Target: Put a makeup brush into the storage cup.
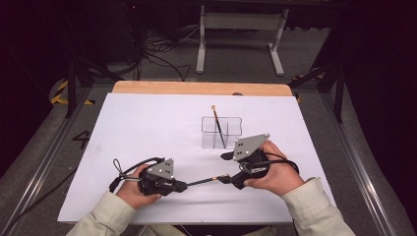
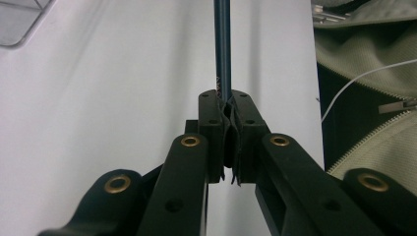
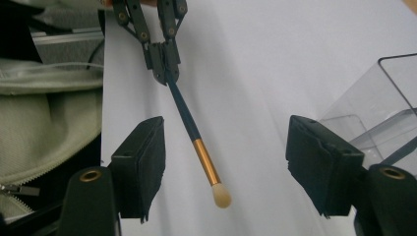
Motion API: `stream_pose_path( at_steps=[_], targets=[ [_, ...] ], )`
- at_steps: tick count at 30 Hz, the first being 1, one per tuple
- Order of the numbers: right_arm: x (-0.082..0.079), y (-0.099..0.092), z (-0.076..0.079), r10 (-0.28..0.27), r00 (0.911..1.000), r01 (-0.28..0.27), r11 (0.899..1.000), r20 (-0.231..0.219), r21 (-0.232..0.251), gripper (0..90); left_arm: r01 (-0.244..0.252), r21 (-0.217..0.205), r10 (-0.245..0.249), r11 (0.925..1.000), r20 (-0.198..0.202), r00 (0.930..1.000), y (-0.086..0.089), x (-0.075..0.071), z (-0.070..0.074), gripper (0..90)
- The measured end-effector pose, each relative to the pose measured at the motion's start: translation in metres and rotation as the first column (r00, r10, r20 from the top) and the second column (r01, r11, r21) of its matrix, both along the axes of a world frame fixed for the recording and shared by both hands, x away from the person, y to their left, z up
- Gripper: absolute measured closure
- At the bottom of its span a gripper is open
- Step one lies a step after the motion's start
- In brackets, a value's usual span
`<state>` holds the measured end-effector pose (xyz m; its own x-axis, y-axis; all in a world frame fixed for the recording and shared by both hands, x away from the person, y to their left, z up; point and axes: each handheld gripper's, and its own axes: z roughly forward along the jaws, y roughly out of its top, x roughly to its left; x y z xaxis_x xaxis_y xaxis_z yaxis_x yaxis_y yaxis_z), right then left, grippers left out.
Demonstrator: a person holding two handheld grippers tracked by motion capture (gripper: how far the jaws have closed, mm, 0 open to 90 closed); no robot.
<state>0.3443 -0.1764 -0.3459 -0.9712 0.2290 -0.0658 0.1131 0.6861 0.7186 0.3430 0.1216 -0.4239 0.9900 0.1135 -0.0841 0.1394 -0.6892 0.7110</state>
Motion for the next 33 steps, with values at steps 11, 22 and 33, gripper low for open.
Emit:
stream_pose_path(
  at_steps=[11, 22, 33],
  targets=[
    [-0.001, -0.027, -0.019, -0.050, 0.9987, 0.048, 0.973, 0.003, 0.225, 27.6, -0.008, -0.066, 0.009, 0.9978, 0.004, 1.0000, 0.007, -0.001, 0.003, 85.3],
    [-0.001, -0.039, -0.037, -0.092, 0.9958, 0.088, 0.930, -0.008, 0.357, 27.6, -0.021, -0.156, 0.024, 0.9875, 0.014, 0.9996, 0.013, -0.001, 0.006, 85.4],
    [-0.003, -0.039, -0.048, -0.083, 0.9965, 0.075, 0.890, -0.002, 0.449, 28.5, -0.025, -0.218, 0.029, 0.9756, 0.013, 0.9995, 0.017, 0.000, 0.006, 85.4]
  ],
)
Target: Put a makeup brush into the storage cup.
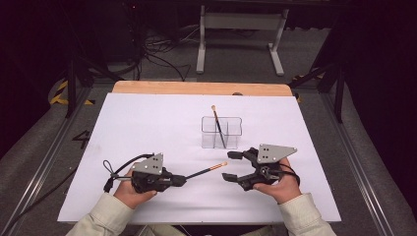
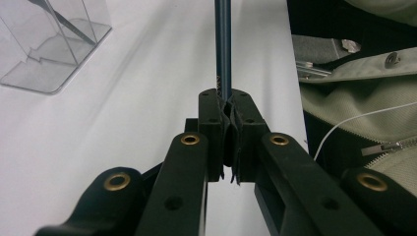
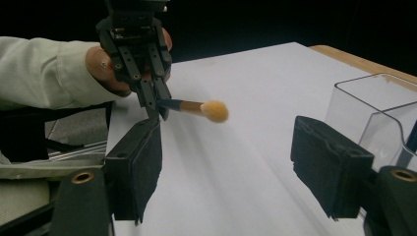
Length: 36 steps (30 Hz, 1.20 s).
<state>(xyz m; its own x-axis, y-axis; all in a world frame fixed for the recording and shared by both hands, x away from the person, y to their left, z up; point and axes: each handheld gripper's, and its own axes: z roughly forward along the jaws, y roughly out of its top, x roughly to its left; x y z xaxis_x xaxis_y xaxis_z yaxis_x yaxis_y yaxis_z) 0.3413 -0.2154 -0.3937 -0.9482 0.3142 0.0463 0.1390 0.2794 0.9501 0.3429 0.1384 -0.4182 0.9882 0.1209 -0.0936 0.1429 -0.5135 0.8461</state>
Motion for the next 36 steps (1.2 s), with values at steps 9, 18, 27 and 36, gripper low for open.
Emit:
stream_pose_path(
  at_steps=[9, 18, 27, 36],
  targets=[
    [-0.001, 0.004, -0.004, 0.010, 0.9999, -0.010, 0.999, 0.005, 0.035, 31.1, -0.006, -0.049, 0.007, 0.9988, 0.005, 1.0000, 0.001, 0.001, -0.002, 85.3],
    [-0.001, 0.010, -0.007, 0.016, 0.9998, -0.016, 0.999, 0.011, 0.042, 35.7, -0.010, -0.063, 0.011, 0.9980, 0.007, 0.9999, -0.002, 0.000, -0.005, 85.3],
    [0.000, 0.019, -0.009, 0.037, 0.9992, -0.038, 0.998, 0.012, 0.056, 43.1, -0.018, -0.086, 0.019, 0.9962, 0.003, 0.9998, -0.005, 0.001, -0.007, 85.3],
    [0.002, 0.022, -0.011, 0.048, 0.9988, -0.048, 0.996, 0.012, 0.068, 52.2, -0.017, -0.092, 0.017, 0.9956, 0.003, 0.9998, -0.006, 0.001, -0.010, 85.3]
  ],
)
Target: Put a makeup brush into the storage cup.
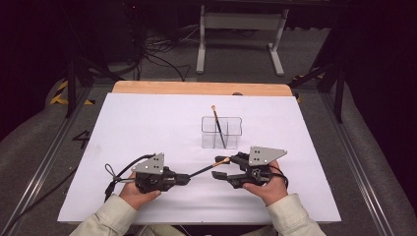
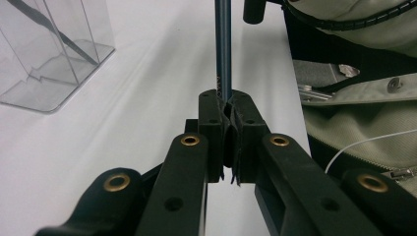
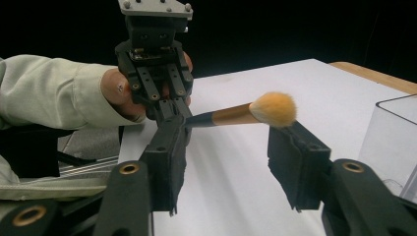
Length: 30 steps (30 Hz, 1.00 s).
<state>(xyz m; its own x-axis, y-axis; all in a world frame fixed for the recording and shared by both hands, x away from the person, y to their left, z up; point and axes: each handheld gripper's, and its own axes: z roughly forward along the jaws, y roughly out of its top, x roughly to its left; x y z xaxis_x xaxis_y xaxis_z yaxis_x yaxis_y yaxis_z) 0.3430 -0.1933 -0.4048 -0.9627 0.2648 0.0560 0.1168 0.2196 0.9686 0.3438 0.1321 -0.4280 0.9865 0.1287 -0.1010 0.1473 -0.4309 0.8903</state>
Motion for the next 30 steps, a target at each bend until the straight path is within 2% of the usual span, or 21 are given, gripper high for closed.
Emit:
stream_pose_path(
  at_steps=[10, 18, 30],
  targets=[
    [-0.0001, 0.0000, 0.0013, 0.027, 0.9995, -0.027, 0.999, -0.013, 0.026, 62.1, 0.009, 0.004, -0.009, 1.0000, 0.026, 0.9996, -0.0022, -0.0012, -0.0012, 85.2],
    [0.0004, -0.0011, 0.0002, 0.038, 0.9989, -0.037, 0.999, -0.025, 0.035, 73.8, 0.012, 0.009, -0.012, 0.9999, 0.036, 0.9993, -0.0040, -0.0025, -0.0026, 85.2],
    [0.0012, -0.0027, -0.0009, 0.059, 0.9966, -0.056, 0.997, -0.057, 0.060, 78.4, 0.015, 0.020, -0.016, 0.9997, 0.045, 0.9989, -0.0055, -0.0023, -0.0043, 85.1]
  ],
)
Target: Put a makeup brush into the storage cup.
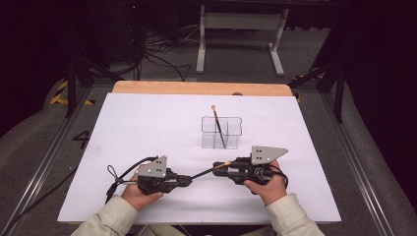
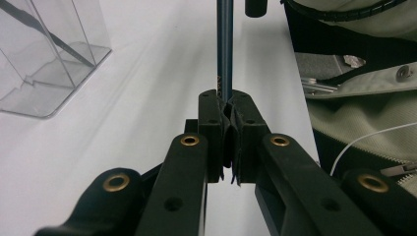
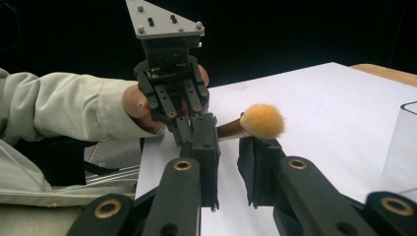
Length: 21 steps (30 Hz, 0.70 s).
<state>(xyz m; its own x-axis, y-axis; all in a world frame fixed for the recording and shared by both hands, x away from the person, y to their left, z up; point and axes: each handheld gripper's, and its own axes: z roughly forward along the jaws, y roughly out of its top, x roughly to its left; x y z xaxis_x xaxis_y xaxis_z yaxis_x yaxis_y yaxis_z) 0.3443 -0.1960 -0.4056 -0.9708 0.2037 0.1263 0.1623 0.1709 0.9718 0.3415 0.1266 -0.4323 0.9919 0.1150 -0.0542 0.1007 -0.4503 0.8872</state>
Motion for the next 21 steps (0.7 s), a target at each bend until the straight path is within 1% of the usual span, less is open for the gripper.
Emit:
stream_pose_path(
  at_steps=[2, 6, 11, 13, 18, 19, 21],
  targets=[
    [-0.0004, 0.0002, 0.0004, 0.003, 1.0000, -0.003, 1.000, -0.002, -0.006, 79.2, 0.002, 0.005, -0.002, 1.0000, -0.004, 1.0000, -0.0004, -0.0002, -0.0007, 85.0],
    [-0.0010, 0.0006, 0.0013, 0.028, 0.9996, -0.028, 1.000, -0.009, -0.011, 81.2, -0.001, 0.012, 0.001, 0.9999, -0.001, 1.0000, -0.0007, -0.0004, -0.0013, 84.3],
    [-0.0013, 0.0007, 0.0015, 0.062, 0.9976, -0.062, 0.998, -0.030, -0.002, 83.6, -0.009, 0.010, 0.009, 0.9999, -0.001, 1.0000, 0.0002, 0.0000, -0.0010, 82.4],
    [-0.0027, 0.0017, 0.0027, 0.065, 0.9977, -0.065, 0.998, -0.021, -0.009, 83.8, -0.007, 0.012, 0.007, 0.9999, -0.001, 1.0000, 0.0002, 0.0000, -0.0011, 81.9],
    [-0.0033, 0.0013, 0.0038, 0.069, 0.9974, -0.069, 0.998, -0.020, -0.007, 83.8, -0.009, 0.009, 0.009, 0.9999, 0.002, 1.0000, 0.0002, -0.0003, -0.0005, 81.2],
    [-0.0032, 0.0010, 0.0040, 0.068, 0.9975, -0.068, 0.998, -0.020, -0.007, 83.8, -0.011, 0.009, 0.011, 0.9999, 0.001, 0.9999, 0.0004, -0.0004, -0.0002, 79.7],
    [-0.0030, 0.0002, 0.0049, 0.060, 0.9980, -0.060, 0.998, -0.017, -0.015, 83.8, -0.015, 0.009, 0.015, 0.9999, -0.001, 0.9999, 0.0007, -0.0010, 0.0003, 73.1]
  ],
)
